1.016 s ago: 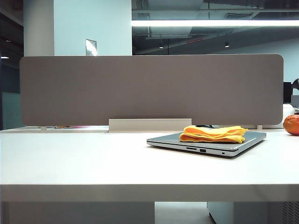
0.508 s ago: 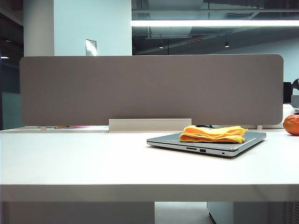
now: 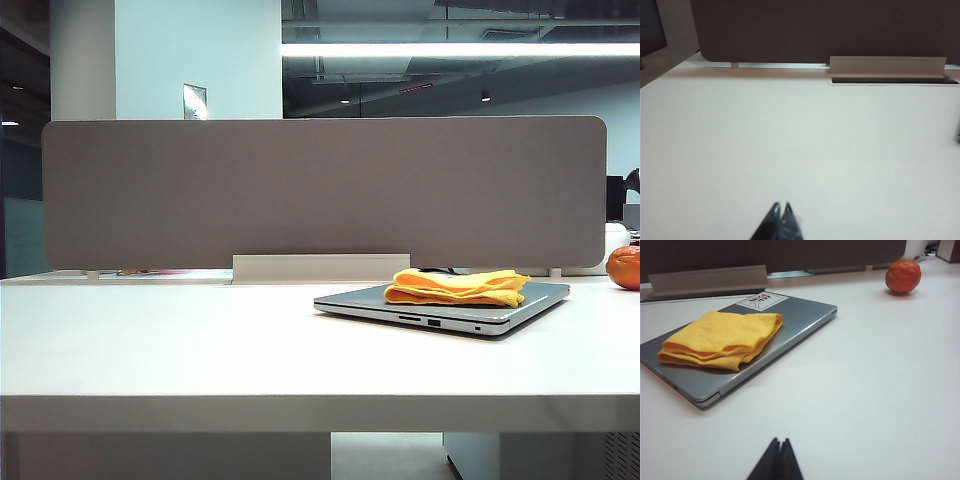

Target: Pick up the yellow rag and put it over the laptop.

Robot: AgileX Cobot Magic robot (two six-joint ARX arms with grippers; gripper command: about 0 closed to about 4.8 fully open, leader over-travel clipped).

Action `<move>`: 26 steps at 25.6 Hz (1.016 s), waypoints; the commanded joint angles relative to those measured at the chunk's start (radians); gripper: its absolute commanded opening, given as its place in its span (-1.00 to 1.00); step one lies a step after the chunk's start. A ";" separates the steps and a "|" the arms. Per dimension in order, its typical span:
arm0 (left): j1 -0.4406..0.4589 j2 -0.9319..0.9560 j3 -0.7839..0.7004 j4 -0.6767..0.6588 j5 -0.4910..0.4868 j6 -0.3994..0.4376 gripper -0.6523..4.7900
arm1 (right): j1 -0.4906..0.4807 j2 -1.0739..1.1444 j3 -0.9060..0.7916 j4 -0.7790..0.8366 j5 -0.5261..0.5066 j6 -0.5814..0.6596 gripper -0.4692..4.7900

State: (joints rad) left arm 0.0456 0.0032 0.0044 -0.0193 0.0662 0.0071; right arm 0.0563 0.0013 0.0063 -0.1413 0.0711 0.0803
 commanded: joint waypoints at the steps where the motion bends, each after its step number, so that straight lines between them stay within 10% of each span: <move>1: -0.001 0.001 0.003 0.014 0.002 0.004 -0.78 | 0.000 -0.002 -0.004 0.011 0.002 -0.003 -0.82; 26: -0.001 0.001 0.003 0.012 0.080 0.000 -0.78 | 0.000 -0.002 -0.004 0.011 0.002 -0.003 -0.82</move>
State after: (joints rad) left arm 0.0456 0.0032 0.0044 -0.0193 0.1421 0.0071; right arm 0.0563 0.0017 0.0063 -0.1413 0.0711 0.0803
